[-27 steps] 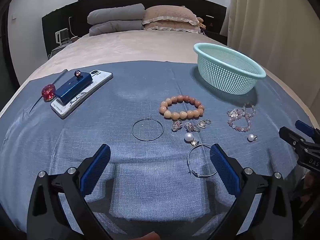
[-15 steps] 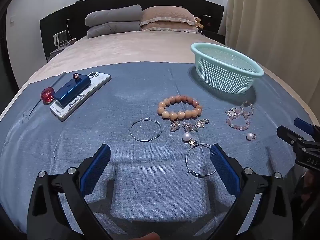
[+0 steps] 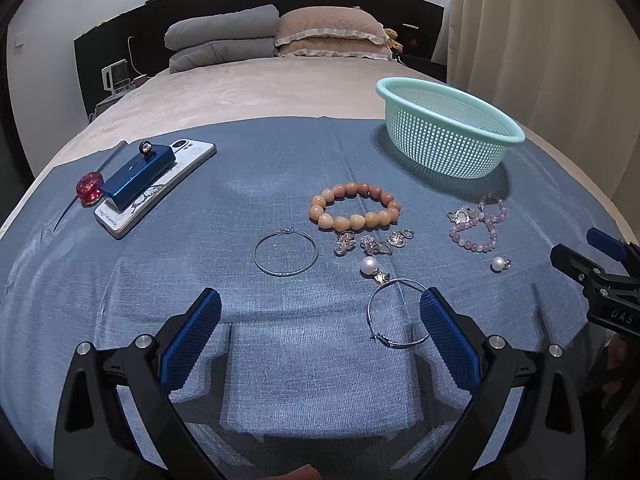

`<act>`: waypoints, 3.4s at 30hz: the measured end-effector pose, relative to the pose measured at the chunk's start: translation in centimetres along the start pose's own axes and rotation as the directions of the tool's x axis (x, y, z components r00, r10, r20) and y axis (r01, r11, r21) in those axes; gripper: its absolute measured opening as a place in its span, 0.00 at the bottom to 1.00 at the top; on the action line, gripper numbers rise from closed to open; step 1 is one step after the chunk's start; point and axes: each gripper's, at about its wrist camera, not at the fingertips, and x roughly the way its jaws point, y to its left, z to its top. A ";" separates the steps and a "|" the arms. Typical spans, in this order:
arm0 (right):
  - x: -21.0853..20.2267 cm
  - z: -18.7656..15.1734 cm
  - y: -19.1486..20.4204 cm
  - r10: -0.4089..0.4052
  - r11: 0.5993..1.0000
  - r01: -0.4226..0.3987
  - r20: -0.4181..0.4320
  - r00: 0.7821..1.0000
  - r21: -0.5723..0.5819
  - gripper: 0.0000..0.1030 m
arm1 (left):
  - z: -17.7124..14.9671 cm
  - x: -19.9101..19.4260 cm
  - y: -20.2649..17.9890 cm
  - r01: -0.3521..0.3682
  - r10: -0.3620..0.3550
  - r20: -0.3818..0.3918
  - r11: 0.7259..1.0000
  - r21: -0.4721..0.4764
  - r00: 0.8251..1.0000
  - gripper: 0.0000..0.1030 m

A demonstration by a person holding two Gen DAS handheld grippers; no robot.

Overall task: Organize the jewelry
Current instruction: 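Move the right tool toward the pearl earring while the left tool approaches the silver hoop, then close the right tool on the pearl earring while the left tool grasps the silver hoop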

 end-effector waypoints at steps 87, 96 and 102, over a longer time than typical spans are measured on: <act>4.1 -1.0 6.3 0.170 0.948 -0.189 -0.095 0.981 -0.255 0.54 | -1.2 3.3 -1.9 0.052 -0.045 -0.046 0.985 0.163 0.998 0.96; 3.4 -1.5 6.9 0.200 0.934 -0.219 -0.097 0.975 -0.281 0.18 | -1.6 2.2 -2.2 0.085 -0.085 -0.013 0.977 0.196 0.996 0.65; 3.3 -1.4 6.8 0.215 0.931 -0.236 -0.105 0.971 -0.279 0.11 | -1.1 1.8 -1.3 0.134 -0.132 -0.021 0.978 0.158 0.991 0.25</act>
